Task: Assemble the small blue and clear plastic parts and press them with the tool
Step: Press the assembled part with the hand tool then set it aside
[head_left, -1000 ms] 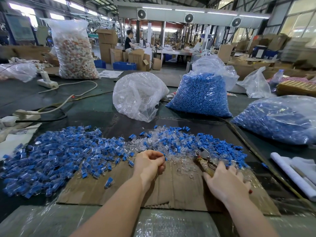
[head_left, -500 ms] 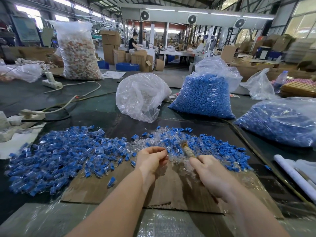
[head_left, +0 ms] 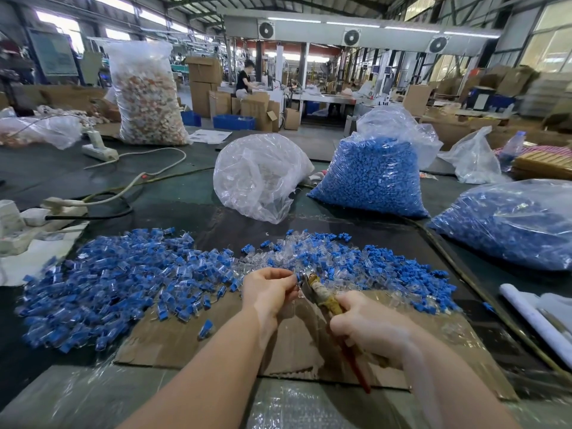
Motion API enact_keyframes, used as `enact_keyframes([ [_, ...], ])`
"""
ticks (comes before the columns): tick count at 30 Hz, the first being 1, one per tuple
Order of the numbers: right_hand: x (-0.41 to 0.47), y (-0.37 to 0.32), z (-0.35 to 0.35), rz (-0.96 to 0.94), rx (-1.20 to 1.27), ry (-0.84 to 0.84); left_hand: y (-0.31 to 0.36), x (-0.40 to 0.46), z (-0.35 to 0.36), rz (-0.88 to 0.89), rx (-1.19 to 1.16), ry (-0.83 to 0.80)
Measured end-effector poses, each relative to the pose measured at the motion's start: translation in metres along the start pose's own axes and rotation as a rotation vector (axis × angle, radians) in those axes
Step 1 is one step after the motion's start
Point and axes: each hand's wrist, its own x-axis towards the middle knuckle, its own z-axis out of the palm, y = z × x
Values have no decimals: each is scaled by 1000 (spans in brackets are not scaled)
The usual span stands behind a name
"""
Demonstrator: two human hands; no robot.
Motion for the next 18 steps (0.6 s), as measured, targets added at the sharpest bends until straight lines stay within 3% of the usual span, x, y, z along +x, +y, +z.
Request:
enact_keyframes([
  [18,5,-10,0,-58,-96,12,-3,4,4,-18,-88,74],
])
